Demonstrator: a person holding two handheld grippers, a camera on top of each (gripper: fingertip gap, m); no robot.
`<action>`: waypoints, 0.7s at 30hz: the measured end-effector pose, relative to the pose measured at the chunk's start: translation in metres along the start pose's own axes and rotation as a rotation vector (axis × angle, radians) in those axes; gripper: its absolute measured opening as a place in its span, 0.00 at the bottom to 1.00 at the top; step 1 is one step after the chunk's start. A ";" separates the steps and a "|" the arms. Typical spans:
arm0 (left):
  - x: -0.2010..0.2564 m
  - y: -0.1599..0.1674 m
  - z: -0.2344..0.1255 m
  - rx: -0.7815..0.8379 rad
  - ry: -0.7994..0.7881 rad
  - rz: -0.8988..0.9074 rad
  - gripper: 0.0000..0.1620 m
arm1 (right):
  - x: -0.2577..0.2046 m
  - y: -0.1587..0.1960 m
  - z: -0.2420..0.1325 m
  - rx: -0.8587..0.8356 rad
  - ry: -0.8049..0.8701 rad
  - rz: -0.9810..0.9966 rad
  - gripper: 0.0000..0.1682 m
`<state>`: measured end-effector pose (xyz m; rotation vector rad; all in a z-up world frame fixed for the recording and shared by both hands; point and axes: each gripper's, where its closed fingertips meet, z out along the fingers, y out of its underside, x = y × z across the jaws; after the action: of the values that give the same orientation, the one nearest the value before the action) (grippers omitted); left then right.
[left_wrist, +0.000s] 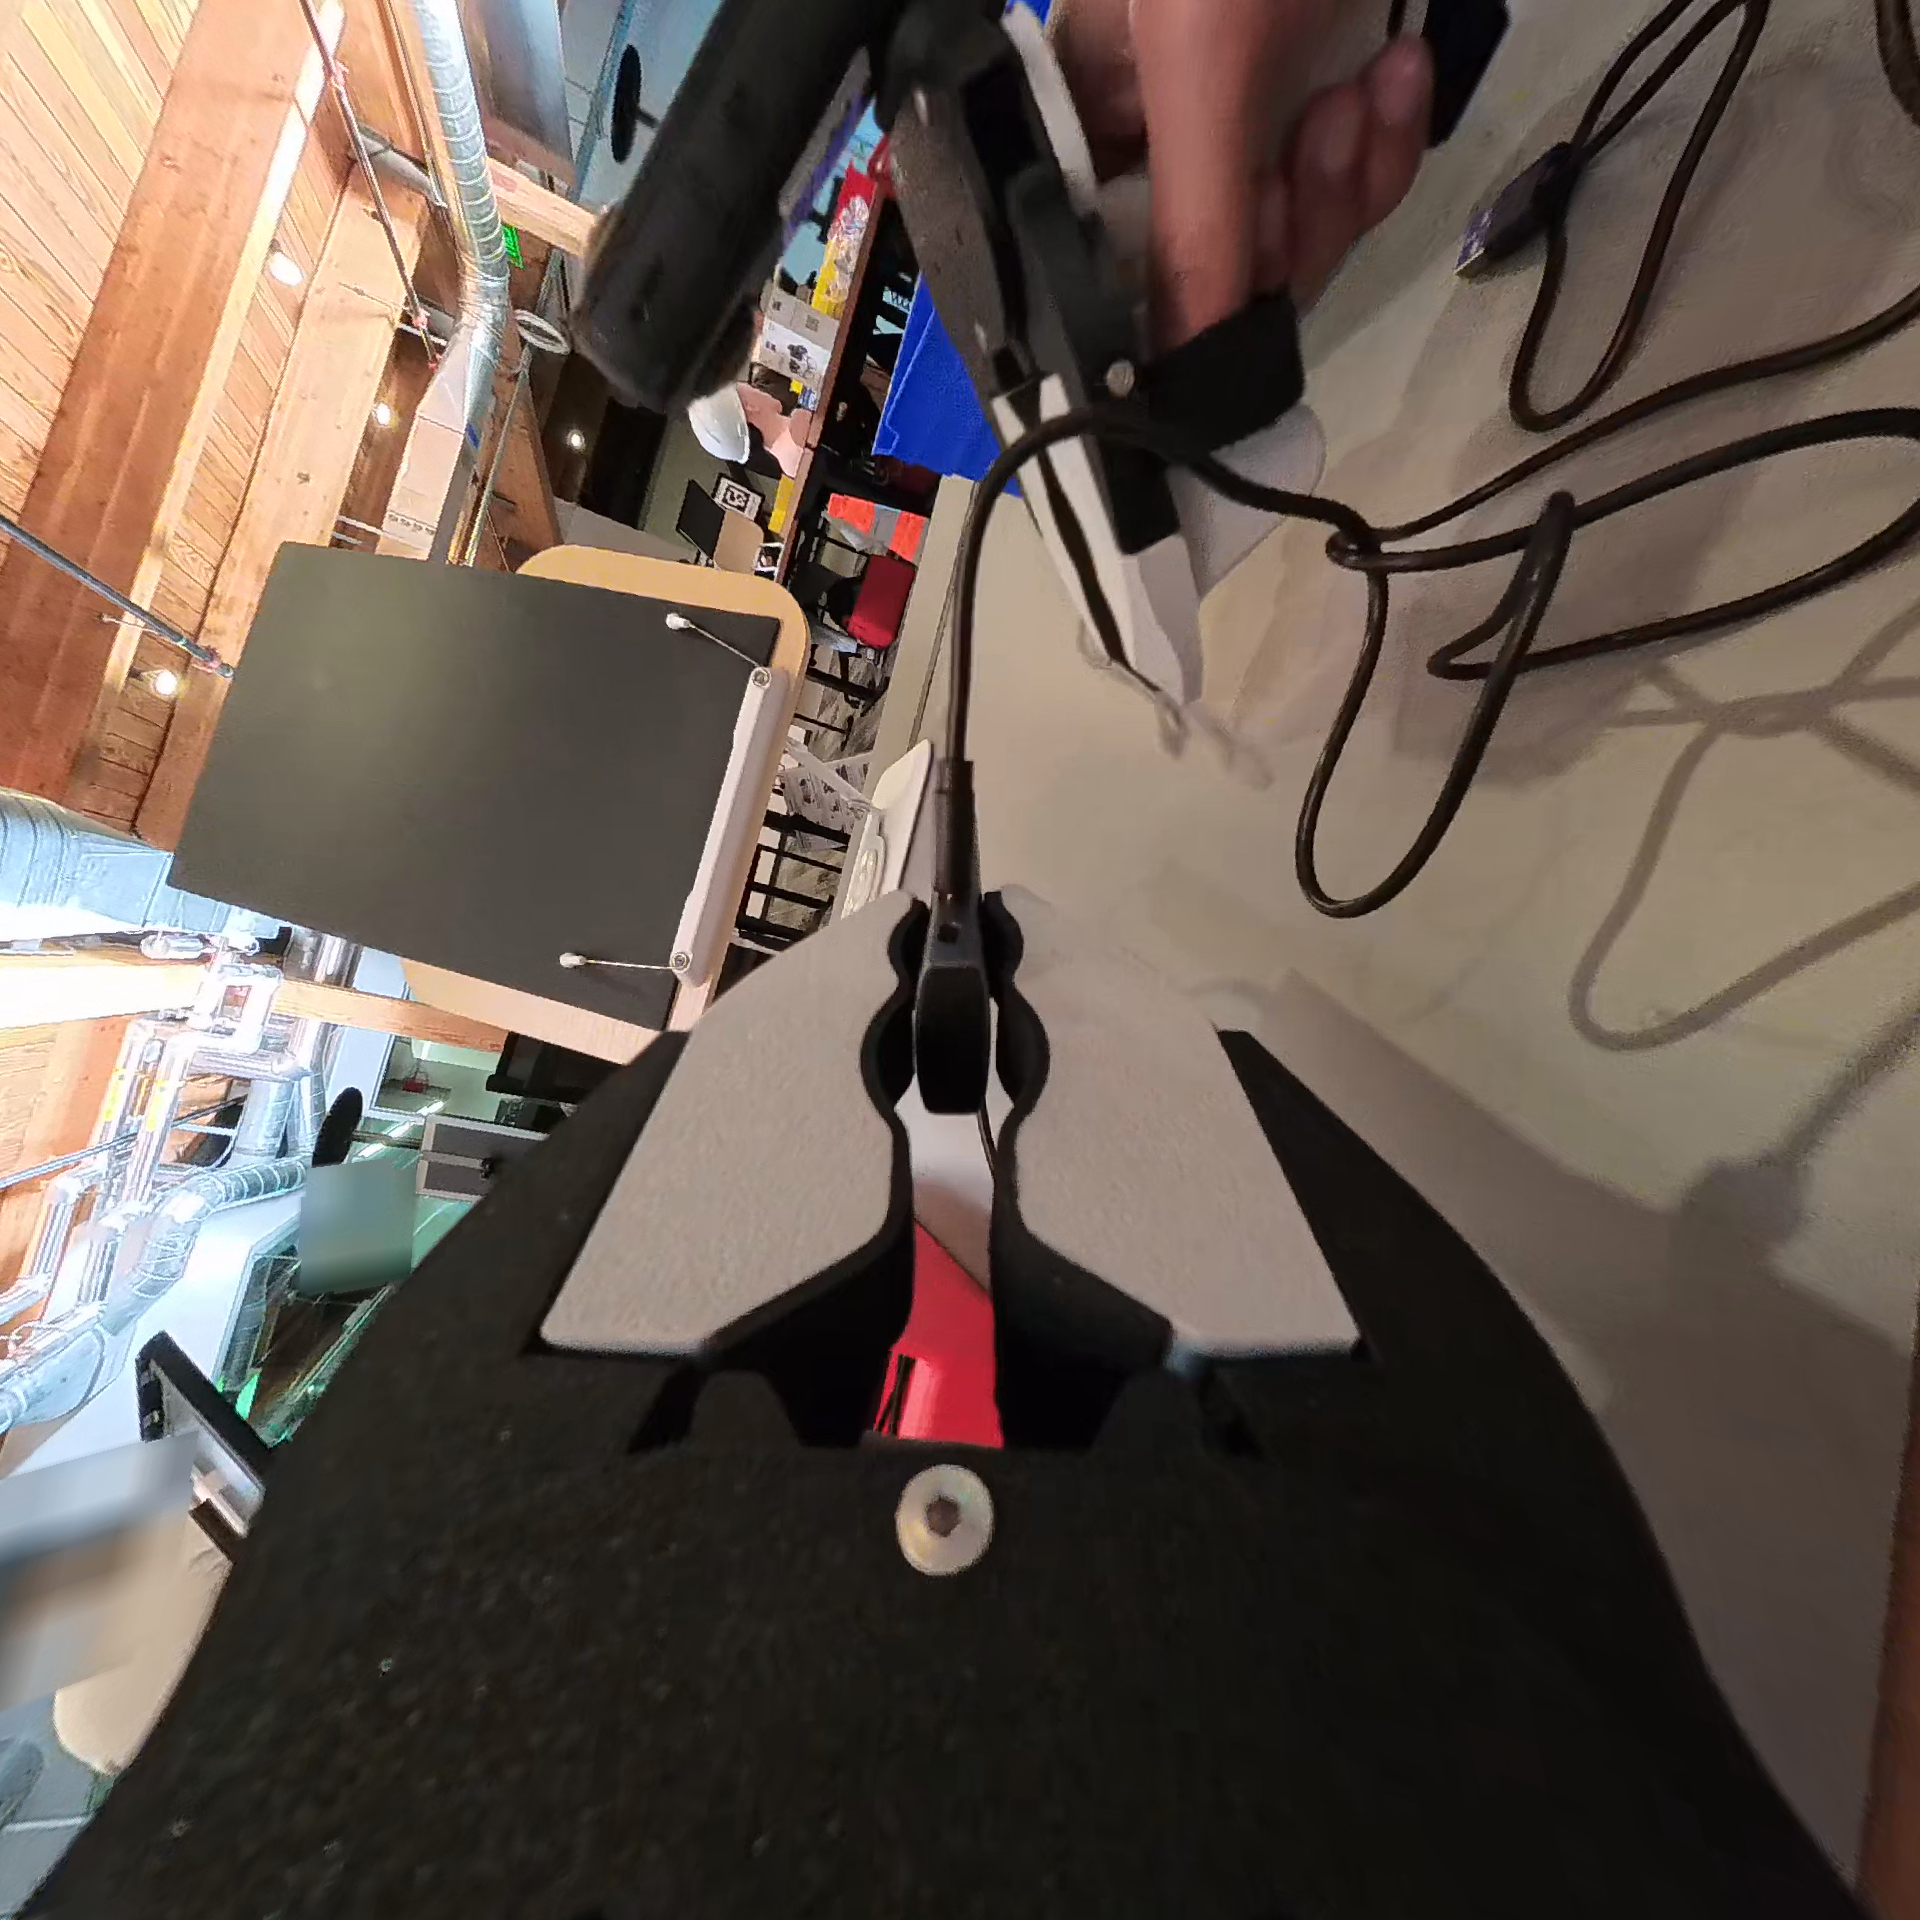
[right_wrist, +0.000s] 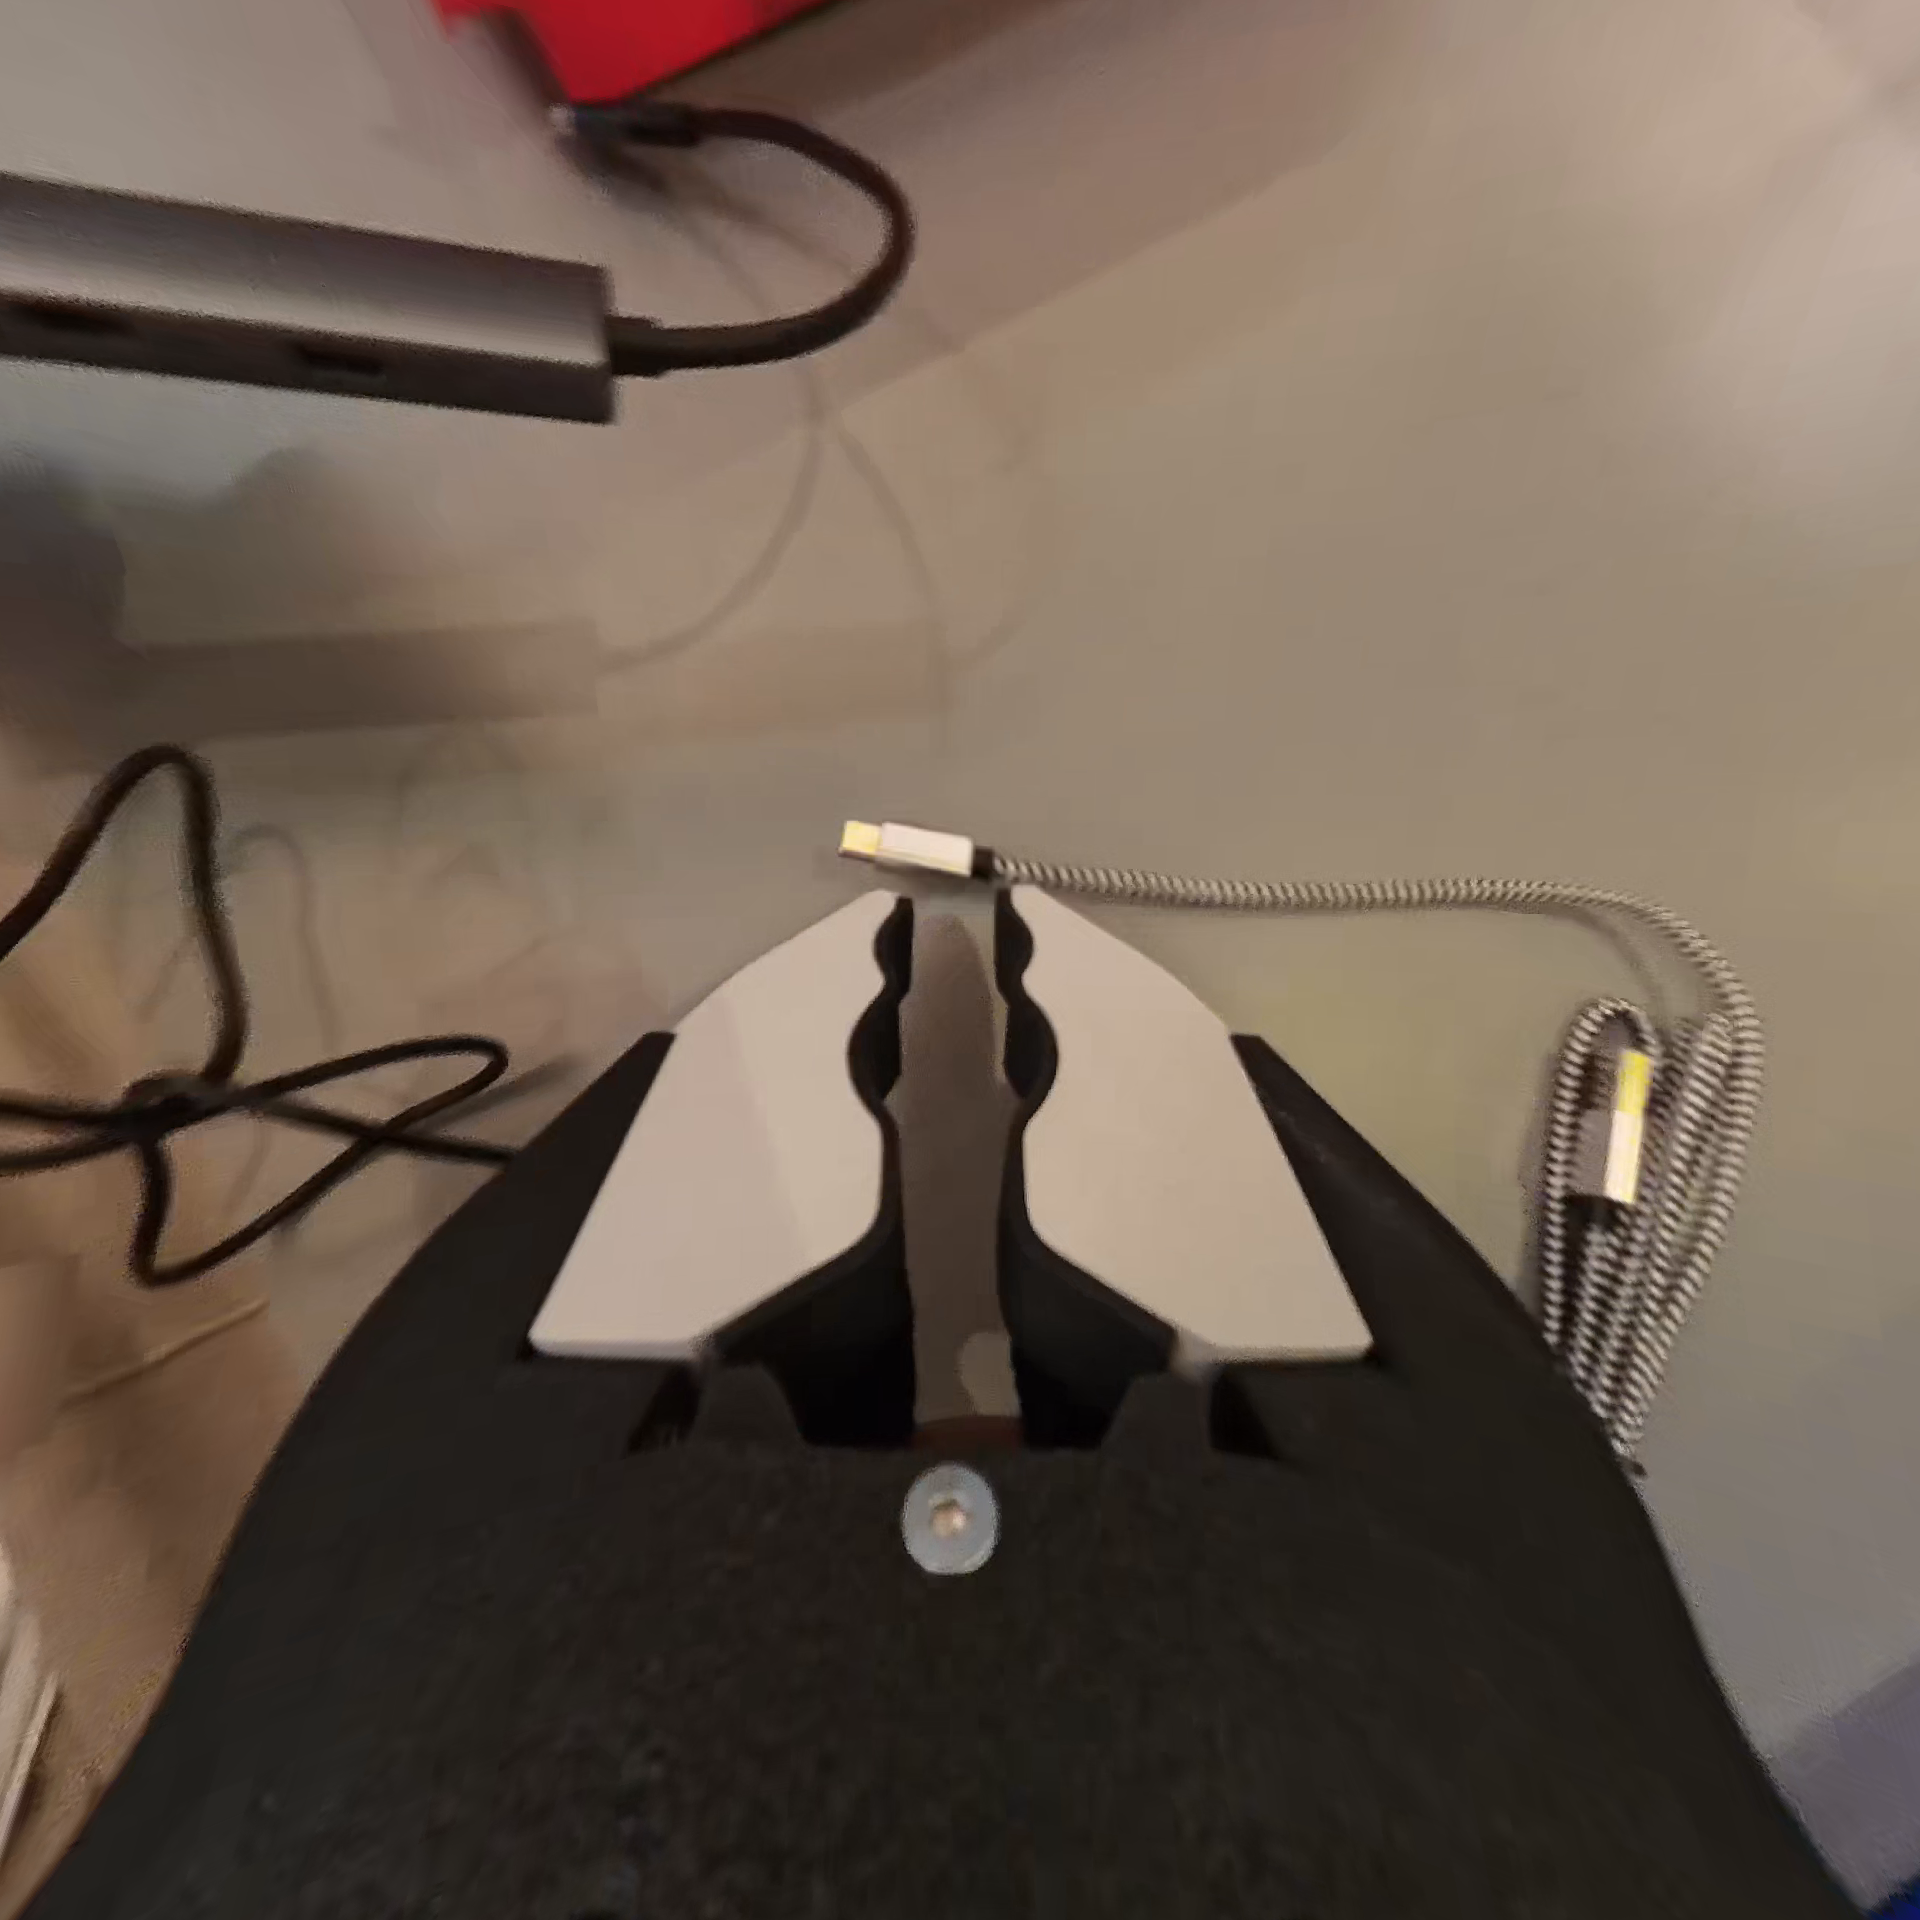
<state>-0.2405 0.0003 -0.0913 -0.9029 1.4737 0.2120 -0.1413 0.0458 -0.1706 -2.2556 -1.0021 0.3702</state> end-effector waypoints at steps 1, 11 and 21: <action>0.001 0.000 0.000 0.000 0.002 0.001 0.06 | -0.005 0.001 -0.003 0.005 -0.033 -0.029 0.11; 0.002 0.001 0.002 0.010 0.012 0.027 0.06 | 0.000 -0.004 -0.026 -0.109 -0.196 -0.734 0.14; 0.003 0.001 0.003 0.018 -0.015 0.028 0.06 | 0.003 -0.004 0.012 -0.182 -0.624 -0.739 0.08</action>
<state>-0.2385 0.0018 -0.0947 -0.8647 1.4726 0.2260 -0.1469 0.0554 -0.1775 -1.7494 -2.1578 0.6784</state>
